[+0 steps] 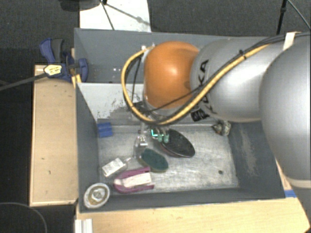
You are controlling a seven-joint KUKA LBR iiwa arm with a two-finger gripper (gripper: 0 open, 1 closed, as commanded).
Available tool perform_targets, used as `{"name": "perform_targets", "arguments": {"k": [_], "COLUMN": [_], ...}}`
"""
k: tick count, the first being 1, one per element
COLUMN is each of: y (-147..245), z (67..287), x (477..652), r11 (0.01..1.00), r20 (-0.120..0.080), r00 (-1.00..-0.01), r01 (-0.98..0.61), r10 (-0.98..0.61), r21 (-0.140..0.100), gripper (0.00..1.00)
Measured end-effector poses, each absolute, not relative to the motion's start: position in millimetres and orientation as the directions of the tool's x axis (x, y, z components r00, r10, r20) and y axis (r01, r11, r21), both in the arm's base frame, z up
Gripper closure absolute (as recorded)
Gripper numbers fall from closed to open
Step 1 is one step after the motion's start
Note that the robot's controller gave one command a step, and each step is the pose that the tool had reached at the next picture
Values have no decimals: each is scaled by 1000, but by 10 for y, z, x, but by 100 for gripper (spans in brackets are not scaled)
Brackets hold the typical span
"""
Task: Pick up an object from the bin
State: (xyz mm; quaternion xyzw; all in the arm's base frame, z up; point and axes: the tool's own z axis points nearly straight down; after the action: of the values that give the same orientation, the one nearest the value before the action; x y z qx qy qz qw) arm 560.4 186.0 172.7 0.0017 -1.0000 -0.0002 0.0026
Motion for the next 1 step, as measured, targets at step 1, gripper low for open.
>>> {"name": "perform_targets", "arguments": {"k": [1], "y": [1684], "z": [903], "x": [5205], "r11": [995], "r20": [-16], "r00": [-995], "r01": [97], "r10": [97], "r21": [8], "gripper": [0]}}
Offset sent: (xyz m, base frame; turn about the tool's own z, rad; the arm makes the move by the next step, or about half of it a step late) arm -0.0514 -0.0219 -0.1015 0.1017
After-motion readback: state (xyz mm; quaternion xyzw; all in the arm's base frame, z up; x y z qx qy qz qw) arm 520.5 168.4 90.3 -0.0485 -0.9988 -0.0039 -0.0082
